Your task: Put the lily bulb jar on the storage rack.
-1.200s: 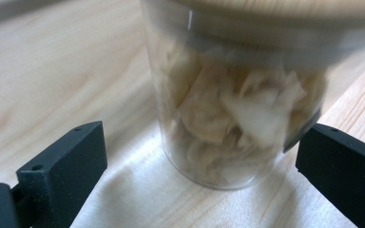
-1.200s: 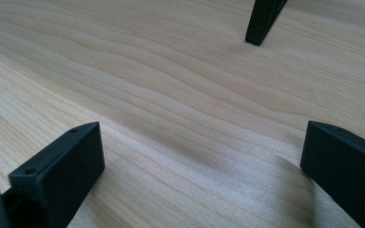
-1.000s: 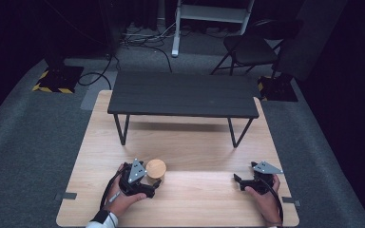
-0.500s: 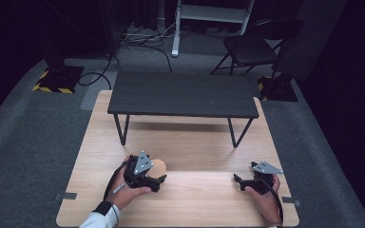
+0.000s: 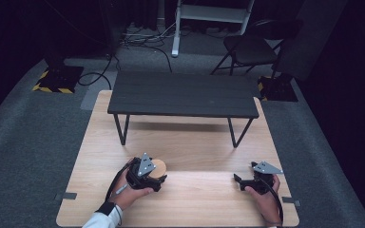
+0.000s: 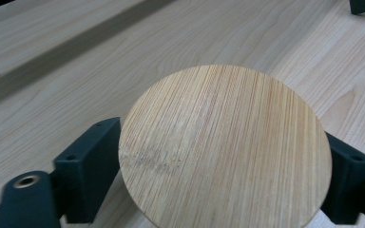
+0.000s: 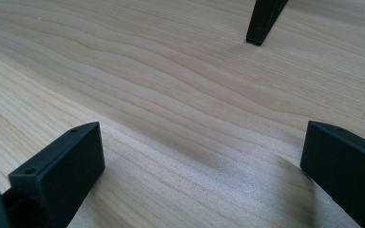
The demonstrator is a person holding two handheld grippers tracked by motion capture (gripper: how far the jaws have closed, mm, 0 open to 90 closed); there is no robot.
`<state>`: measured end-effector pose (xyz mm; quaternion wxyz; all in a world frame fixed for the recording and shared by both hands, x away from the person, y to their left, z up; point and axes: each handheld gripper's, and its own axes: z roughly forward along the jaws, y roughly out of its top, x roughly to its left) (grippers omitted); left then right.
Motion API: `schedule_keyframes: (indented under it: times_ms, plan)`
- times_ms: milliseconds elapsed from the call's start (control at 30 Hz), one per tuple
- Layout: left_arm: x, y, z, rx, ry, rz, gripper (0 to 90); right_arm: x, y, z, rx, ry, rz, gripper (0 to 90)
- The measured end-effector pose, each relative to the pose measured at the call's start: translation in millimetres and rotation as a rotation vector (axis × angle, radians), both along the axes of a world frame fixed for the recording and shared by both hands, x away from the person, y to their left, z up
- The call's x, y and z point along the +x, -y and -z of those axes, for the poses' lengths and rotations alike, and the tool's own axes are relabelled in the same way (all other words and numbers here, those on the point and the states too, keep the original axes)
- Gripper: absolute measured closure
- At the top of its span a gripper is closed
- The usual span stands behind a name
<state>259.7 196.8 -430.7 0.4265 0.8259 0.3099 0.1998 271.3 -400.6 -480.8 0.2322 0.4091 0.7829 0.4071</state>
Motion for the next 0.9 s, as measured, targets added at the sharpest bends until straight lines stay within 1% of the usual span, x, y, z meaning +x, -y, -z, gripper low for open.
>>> schedule_keyframes:
  times_ms: [33, 100, 233, 467, 667, 867, 900]
  plan:
    - [-0.8, 0.9, -0.1, 0.007, 0.006, 0.000, 23.2, 0.1, 0.1, -0.1, 0.000, -0.001, 0.000, 0.3]
    - [0.7, -0.8, 0.0, -0.001, 0.000, 0.003, 23.8, 0.1, 0.1, 0.0, 0.000, 0.000, 0.000, 0.3]
    - [1.5, -2.8, 1.7, -0.010, 0.002, 0.006, 24.1, -0.1, 0.0, 0.1, -0.001, 0.001, -0.001, 0.3]
    - [4.2, -5.5, 2.1, -0.013, 0.001, 0.018, 24.4, 1.9, 1.6, -0.6, 0.004, -0.009, -0.012, 0.0]
    - [5.4, -6.5, 1.7, -0.013, -0.001, 0.024, 24.4, 2.1, 2.1, -0.5, 0.003, -0.008, -0.017, 0.0]
    - [6.4, -7.9, 1.1, -0.019, -0.008, 0.023, 24.5, 1.9, 2.2, -0.4, 0.001, -0.005, -0.020, 0.0]
    - [5.2, -7.3, 1.0, -0.017, -0.005, 0.016, 24.5, 1.7, 2.0, -0.3, 0.000, -0.003, -0.020, 0.0]
